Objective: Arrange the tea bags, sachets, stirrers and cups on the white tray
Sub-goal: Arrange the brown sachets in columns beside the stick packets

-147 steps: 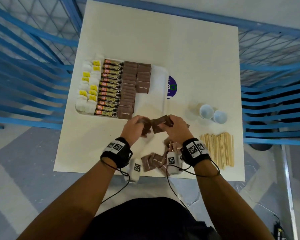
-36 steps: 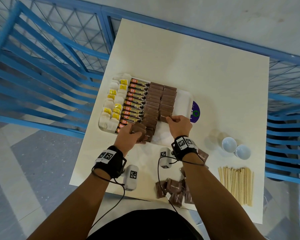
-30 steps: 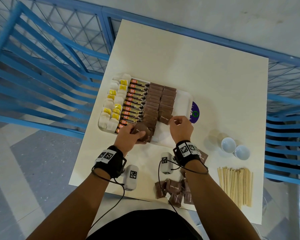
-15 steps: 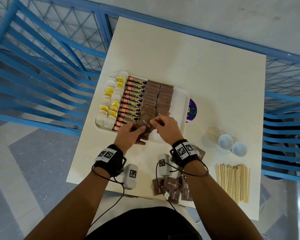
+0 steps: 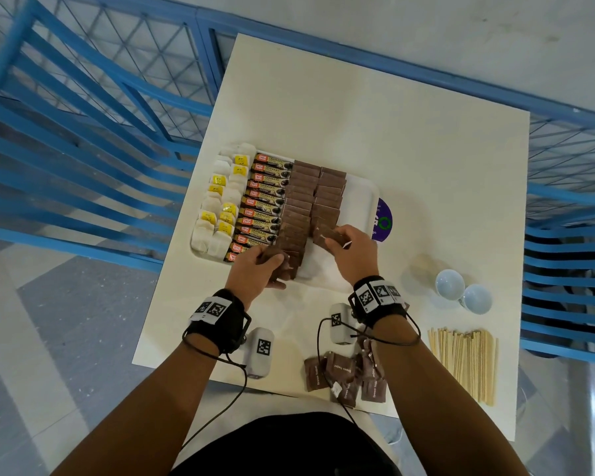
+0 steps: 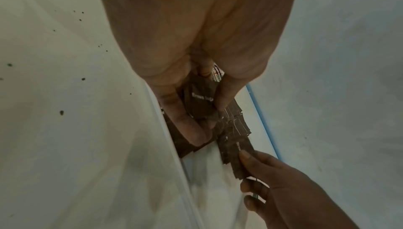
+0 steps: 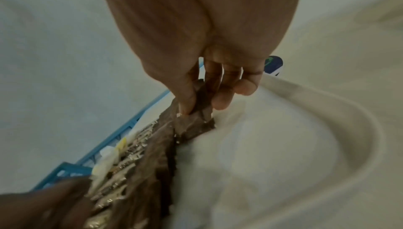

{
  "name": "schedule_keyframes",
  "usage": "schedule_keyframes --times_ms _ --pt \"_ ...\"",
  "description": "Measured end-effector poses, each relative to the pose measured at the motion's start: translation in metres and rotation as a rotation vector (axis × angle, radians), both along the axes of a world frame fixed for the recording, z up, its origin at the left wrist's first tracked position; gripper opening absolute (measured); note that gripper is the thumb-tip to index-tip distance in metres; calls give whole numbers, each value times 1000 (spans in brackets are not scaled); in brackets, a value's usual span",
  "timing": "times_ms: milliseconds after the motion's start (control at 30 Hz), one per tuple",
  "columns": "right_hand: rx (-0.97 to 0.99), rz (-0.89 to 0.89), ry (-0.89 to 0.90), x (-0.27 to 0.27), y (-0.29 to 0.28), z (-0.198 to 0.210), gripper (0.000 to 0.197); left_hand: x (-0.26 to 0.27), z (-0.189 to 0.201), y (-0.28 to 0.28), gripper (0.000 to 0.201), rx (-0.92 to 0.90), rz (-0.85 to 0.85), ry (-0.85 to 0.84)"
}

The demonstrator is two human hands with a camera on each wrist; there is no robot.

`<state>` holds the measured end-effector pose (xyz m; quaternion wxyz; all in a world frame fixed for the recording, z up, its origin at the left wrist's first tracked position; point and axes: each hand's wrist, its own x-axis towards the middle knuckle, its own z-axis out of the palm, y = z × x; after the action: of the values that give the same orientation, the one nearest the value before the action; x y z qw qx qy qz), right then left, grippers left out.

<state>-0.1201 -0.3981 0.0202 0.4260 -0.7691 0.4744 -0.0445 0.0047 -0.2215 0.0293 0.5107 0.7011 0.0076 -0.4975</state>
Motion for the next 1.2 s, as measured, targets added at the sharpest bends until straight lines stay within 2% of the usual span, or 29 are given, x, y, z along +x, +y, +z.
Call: schedule_keyframes --times_ms 133,300,500,700,933,1200 --pt "-15 -10 60 5 -1 -5 21 3 0 3 9 4 -6 -18" --pt "7 -169 80 9 1 -9 34 5 1 5 14 11 -2 -19" --pt "14 -180 78 14 3 -17 26 5 2 5 13 16 -5 -15" --pt "11 -183 59 15 4 -13 34 5 3 6 14 18 -3 -10" --pt "-104 -65 43 18 8 -14 28 5 2 5 12 31 -4 -18" --pt "-166 -24 87 23 7 -12 36 4 1 7 20 21 -21 -32"
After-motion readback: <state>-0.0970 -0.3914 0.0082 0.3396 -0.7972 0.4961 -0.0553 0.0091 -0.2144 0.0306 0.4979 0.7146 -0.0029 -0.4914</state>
